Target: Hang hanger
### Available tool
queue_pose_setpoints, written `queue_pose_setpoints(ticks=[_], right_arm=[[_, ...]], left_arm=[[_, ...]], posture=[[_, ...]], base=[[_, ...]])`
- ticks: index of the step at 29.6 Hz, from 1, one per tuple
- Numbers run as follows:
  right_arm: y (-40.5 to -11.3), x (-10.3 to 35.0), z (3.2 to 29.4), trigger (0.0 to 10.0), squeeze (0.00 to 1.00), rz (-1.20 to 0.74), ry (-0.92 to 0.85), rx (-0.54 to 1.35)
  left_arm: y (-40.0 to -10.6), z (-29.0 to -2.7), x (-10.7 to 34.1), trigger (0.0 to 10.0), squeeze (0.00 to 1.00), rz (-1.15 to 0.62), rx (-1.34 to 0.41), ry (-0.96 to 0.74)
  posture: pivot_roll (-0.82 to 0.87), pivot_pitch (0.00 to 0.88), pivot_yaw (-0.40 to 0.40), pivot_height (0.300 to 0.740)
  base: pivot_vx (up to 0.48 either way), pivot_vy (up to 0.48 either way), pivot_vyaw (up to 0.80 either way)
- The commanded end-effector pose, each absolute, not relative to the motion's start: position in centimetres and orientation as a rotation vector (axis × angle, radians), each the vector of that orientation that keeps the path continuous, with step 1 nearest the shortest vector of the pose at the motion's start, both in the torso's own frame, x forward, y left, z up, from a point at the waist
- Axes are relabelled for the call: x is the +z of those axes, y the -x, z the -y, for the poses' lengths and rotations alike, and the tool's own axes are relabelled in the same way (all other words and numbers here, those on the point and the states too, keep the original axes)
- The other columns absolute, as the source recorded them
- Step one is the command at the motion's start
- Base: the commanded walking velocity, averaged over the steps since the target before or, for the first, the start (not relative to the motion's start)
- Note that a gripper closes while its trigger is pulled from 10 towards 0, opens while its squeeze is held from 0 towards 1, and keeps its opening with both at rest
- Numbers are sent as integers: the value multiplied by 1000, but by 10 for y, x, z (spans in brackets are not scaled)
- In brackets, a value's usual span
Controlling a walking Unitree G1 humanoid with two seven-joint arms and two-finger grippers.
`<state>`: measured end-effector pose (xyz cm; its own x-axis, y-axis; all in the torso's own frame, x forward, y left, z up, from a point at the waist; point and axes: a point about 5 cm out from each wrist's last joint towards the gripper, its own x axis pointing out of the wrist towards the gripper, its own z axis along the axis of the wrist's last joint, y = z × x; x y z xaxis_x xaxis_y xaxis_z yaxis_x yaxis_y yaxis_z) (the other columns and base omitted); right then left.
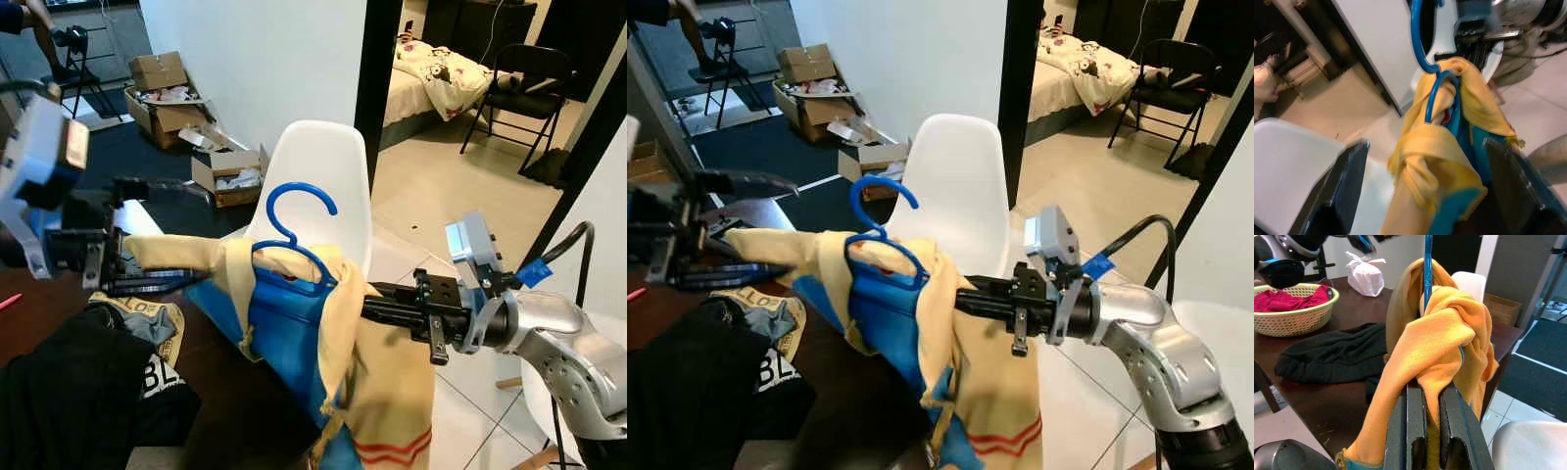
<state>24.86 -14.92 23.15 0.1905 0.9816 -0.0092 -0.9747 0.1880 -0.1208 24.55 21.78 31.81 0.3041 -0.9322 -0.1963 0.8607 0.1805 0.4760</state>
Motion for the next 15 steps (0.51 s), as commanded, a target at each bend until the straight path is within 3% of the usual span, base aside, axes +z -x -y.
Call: queue_pose_setpoints(ticks=[1,5,6,8,9,15], right_arm=[[-244,240,143,0,0,116,112,1427],[-239,238,135,0,0,105,101,1474],[-238,238,133,0,0,105,98,1486],[-237,238,132,0,0,105,96,1492],[-236,239,131,0,0,108,93,1500],[-233,240,128,0,0,115,87,1516]], left_arm=[[-246,-219,318,10000,0,122,-1273,-605],[-253,-220,308,10000,0,32,-1345,-647],[-254,-220,307,9176,0,14,-1363,-656],[-254,-220,306,9176,0,3,-1371,-664],[-255,-221,304,0,0,-17,-1381,-666],[-254,-222,297,0,0,-67,-1431,-658]], posture=[[73,0,27,740],[68,0,29,740],[68,0,29,740],[68,0,29,740],[65,0,36,740],[61,0,42,740]], base=[[0,0,0],[0,0,0],[0,0,0],[0,0,0],[0,0,0],[0,0,0]])
